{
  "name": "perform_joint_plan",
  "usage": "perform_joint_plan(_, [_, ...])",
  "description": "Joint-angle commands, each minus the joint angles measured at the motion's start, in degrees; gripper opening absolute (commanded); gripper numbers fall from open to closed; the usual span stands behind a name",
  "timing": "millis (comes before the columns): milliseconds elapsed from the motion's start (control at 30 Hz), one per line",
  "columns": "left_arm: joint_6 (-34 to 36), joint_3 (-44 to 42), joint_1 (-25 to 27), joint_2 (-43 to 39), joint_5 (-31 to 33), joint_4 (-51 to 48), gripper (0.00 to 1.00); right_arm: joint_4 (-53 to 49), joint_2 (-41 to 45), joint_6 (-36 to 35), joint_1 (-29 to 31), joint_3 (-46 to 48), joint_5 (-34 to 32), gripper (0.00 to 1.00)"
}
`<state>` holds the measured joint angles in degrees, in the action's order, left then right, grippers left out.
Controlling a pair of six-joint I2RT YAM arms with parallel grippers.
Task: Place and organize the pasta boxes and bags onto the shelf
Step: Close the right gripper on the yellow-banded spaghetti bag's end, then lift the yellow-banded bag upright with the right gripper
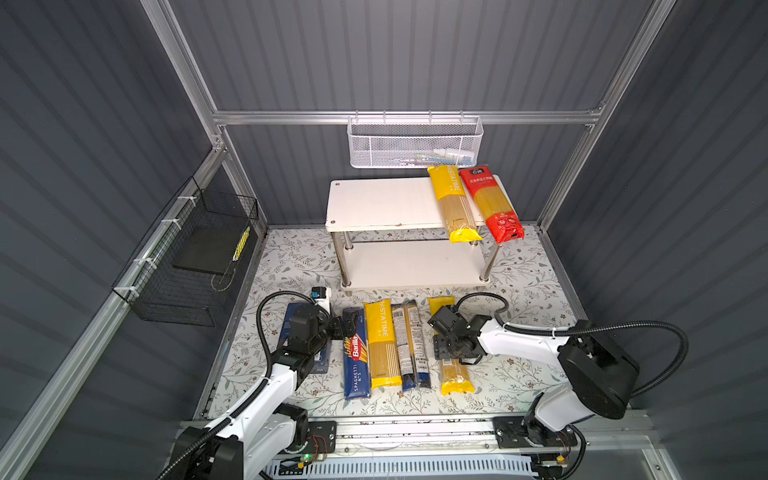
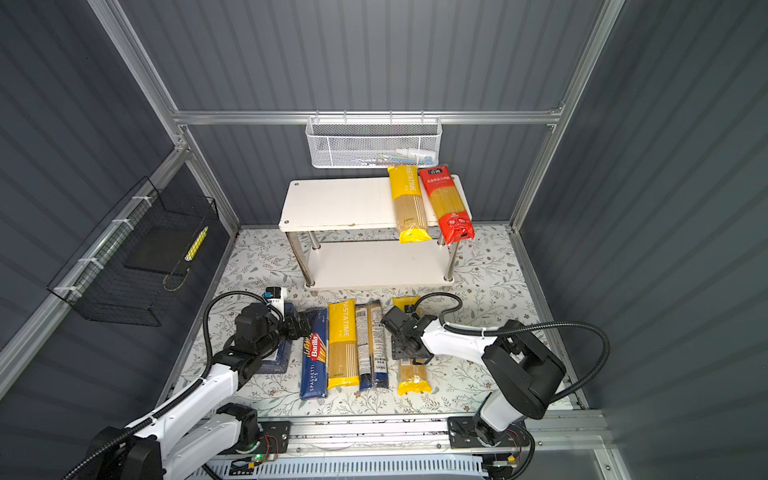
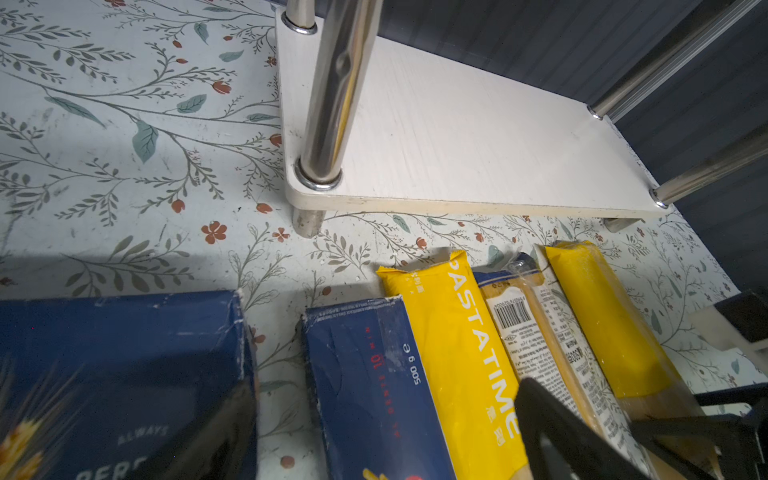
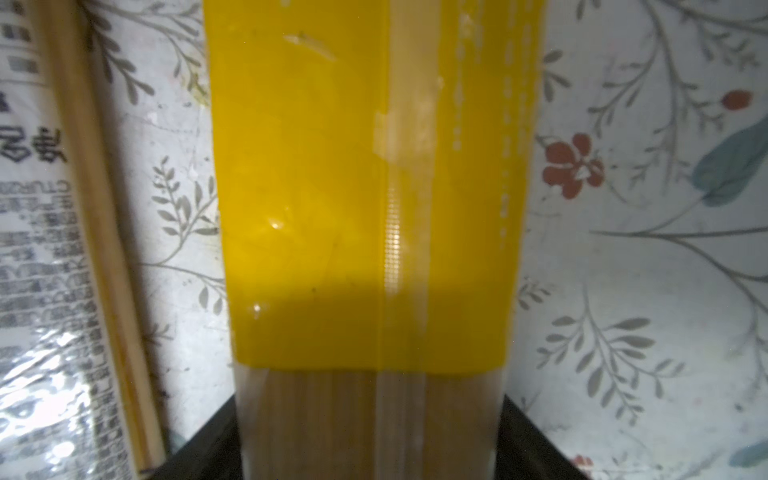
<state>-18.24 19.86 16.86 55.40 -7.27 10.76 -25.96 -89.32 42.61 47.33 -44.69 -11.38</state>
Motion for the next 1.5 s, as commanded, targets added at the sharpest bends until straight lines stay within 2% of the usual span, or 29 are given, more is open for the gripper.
perform_joint_plan(0, [0.9, -0.3, 0.4, -0.1, 0.3, 0.0, 0.99, 0.7, -3.3, 1.0, -0.2, 2.2, 3.2, 0.7])
perform_joint_plan(267, [0.9, -0.2, 0.4, 0.0, 0.2, -0.1, 0.99, 2.3, -3.7, 1.4, -0.3, 2.9, 4.5, 0.67])
perform_joint_plan(367, [0.9, -0.2, 0.4, -0.1, 0.2, -0.1, 0.99, 2.2, -2.9, 1.4, -0.2, 3.2, 4.2, 0.62])
perform_joint_plan(867, [1.0, -0.2, 0.4, -0.2, 0.4, -0.3, 0.99, 3.4, 0.6, 1.5, -0.3, 4.1, 4.4, 0.49])
perform_joint_plan(1133, [1.0, -0.2, 0.4, -0.1, 0.4, -0.2, 0.99, 8.3, 5.7, 1.0, -0.3, 6.6, 5.8, 0.4])
perform_joint_plan(1467, [1.0, -0.2, 0.4, -0.1, 0.3, -0.3, 0.99, 15.9, 13.9, 0.4, -0.6, 10.9, 9.9, 0.36])
